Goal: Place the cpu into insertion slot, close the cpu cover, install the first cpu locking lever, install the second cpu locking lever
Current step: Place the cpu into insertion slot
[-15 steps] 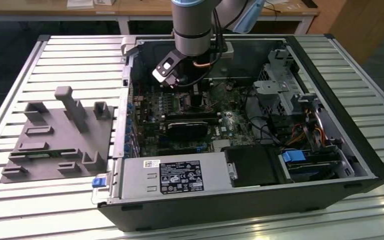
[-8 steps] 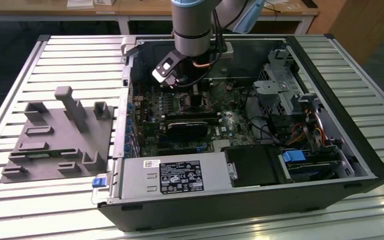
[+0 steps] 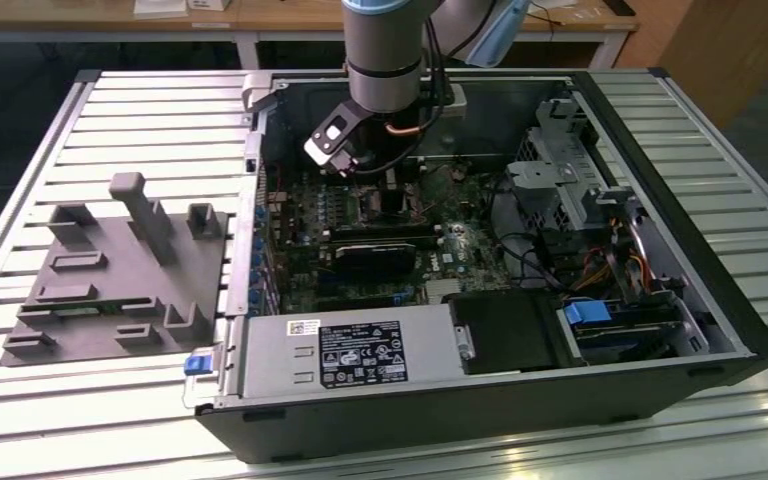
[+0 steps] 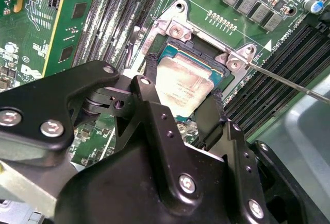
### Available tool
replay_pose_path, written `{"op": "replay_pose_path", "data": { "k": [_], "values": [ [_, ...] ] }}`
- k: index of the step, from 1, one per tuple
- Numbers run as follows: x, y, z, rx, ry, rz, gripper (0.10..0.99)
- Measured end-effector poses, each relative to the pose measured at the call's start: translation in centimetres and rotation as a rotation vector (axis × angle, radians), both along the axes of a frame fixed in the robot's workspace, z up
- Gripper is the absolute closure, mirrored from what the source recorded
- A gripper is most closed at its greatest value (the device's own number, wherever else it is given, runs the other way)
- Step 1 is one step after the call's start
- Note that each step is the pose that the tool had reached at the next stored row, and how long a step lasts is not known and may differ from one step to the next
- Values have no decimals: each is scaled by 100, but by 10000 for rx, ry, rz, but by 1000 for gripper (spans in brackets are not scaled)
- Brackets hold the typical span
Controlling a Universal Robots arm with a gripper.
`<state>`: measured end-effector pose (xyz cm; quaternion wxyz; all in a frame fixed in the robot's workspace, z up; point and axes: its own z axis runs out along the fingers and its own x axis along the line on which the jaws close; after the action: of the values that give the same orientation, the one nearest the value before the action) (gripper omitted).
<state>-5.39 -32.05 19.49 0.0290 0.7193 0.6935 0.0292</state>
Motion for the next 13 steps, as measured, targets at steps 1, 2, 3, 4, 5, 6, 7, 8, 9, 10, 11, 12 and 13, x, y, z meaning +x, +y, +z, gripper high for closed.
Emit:
{"op": "replay_pose_path", "data": {
  "k": [1,2,3,4,5,6,7,8,9,10,11,12,13],
  "values": [
    [0,0,0,0,0,0,549],
    [0,0,0,0,1,0,549],
    [0,0,0,0,0,0,549],
    [0,0,0,0,0,0,549],
    [0,0,-1,0,0,0,537],
    [0,0,0,0,0,0,537],
    [0,0,-1,0,0,0,475],
    [0,0,-1,0,0,0,475],
    [0,0,-1,0,0,0,475],
    [0,0,-1,0,0,0,475],
    [0,0,-1,0,0,0,475],
    [0,0,-1,0,0,0,475],
    [0,0,-1,0,0,0,475]
  ]
}}
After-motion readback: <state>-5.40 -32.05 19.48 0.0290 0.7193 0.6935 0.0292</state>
